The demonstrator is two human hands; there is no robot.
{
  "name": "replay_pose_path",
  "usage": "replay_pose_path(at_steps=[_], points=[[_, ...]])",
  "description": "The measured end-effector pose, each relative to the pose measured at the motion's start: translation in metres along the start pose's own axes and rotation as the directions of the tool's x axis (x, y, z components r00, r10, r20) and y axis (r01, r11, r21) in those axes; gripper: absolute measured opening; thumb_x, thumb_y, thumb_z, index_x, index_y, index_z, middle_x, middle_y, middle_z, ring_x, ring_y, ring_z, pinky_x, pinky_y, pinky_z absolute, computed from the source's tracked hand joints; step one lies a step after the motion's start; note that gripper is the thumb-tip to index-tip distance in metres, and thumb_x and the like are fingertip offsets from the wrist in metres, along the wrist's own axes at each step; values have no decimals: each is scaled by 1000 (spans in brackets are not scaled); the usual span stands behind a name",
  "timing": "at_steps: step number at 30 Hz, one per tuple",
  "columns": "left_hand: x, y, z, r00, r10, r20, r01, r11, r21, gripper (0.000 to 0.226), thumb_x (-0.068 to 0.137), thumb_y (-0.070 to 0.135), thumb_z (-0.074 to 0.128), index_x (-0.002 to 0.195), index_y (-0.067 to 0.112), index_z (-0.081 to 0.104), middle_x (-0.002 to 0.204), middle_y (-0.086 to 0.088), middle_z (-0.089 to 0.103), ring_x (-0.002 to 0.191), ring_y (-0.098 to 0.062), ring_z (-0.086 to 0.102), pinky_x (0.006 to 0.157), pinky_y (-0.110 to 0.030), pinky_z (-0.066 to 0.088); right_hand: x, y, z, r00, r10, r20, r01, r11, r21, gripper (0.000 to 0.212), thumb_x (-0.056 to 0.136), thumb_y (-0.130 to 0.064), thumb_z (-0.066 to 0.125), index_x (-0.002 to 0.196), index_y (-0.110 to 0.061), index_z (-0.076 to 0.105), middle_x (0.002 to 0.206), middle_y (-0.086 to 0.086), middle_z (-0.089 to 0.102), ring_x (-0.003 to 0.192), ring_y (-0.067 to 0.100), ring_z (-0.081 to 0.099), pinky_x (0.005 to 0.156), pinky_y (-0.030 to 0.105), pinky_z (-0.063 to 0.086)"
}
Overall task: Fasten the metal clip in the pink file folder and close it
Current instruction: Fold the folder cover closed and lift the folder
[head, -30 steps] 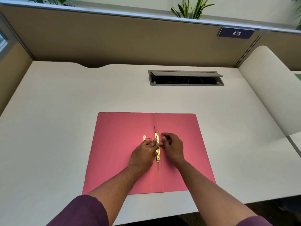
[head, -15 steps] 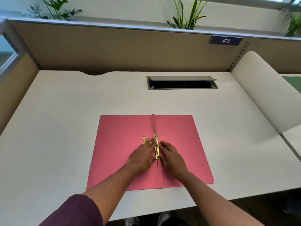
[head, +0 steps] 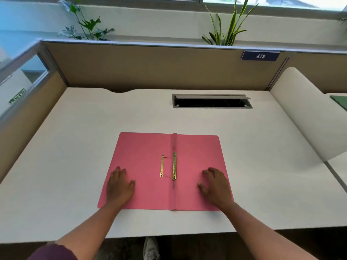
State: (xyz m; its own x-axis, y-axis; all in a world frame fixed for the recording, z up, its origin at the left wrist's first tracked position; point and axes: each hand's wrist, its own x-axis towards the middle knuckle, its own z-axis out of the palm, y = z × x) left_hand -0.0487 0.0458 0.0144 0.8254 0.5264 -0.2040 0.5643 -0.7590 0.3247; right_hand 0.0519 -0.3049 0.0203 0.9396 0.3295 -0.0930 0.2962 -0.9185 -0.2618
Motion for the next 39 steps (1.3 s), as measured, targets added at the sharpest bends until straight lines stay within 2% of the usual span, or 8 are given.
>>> replay_pose_path(at_steps=[5,10,13,19,30,32,35,39], points=[[-19,-14,-3,968,-247,-36,245,969,-45,80,85,43,66,145,5,31,158,-18,26,144,-38,26,116,-51,29,-11,20,-3,996,86,37,-84,996,-35,75,85,-65,61,147,-27,45,161,9,38,148,32,37,119,49,37],[-29,-13,-1,922,-385,-46,369,908,-196,94,80,41,75,149,3,25,158,-16,26,144,-36,25,114,-54,32,-5,22,-6,993,49,106,-43,997,-62,75,92,-64,55,153,-25,35,168,11,25,156,32,22,124,49,29],[-32,-8,0,897,-436,-68,418,889,-187,81,76,38,79,138,2,40,144,-19,40,130,-40,40,101,-55,45,-2,24,-11,992,58,114,-56,998,-23,78,93,-60,57,156,-22,31,170,12,22,158,33,18,126,49,26],[-34,-3,-6,859,-508,-54,494,853,-168,61,75,40,80,118,3,57,124,-20,45,116,-40,44,90,-51,49,-5,29,-18,946,321,50,-323,909,265,85,90,-42,73,155,-6,33,160,23,32,149,41,29,118,50,35],[-17,-15,-35,822,-569,37,540,756,-370,52,100,39,40,115,-3,66,122,-28,61,113,-44,56,99,-46,47,6,55,-26,926,364,97,-371,834,408,75,91,-17,74,153,2,36,150,29,43,140,45,42,115,49,37],[-18,-21,-44,819,-572,49,507,681,-528,51,102,39,39,113,-1,69,120,-24,66,111,-40,60,98,-44,48,6,57,-28,928,354,113,-367,828,424,72,92,-17,72,152,2,38,149,28,45,141,42,42,115,49,38],[-21,-28,-63,853,-492,171,410,430,-805,54,105,40,33,116,2,69,111,-14,70,90,-28,65,81,-38,51,7,62,-30,929,349,126,-367,819,442,59,91,-15,71,140,8,48,141,30,52,133,41,48,109,49,44],[-31,-26,-93,904,-327,274,359,239,-902,60,103,51,32,118,4,66,107,-11,69,91,-23,64,79,-36,49,5,65,-34,928,356,109,-359,782,508,55,90,-10,72,136,10,52,135,29,59,129,42,56,107,51,47]])
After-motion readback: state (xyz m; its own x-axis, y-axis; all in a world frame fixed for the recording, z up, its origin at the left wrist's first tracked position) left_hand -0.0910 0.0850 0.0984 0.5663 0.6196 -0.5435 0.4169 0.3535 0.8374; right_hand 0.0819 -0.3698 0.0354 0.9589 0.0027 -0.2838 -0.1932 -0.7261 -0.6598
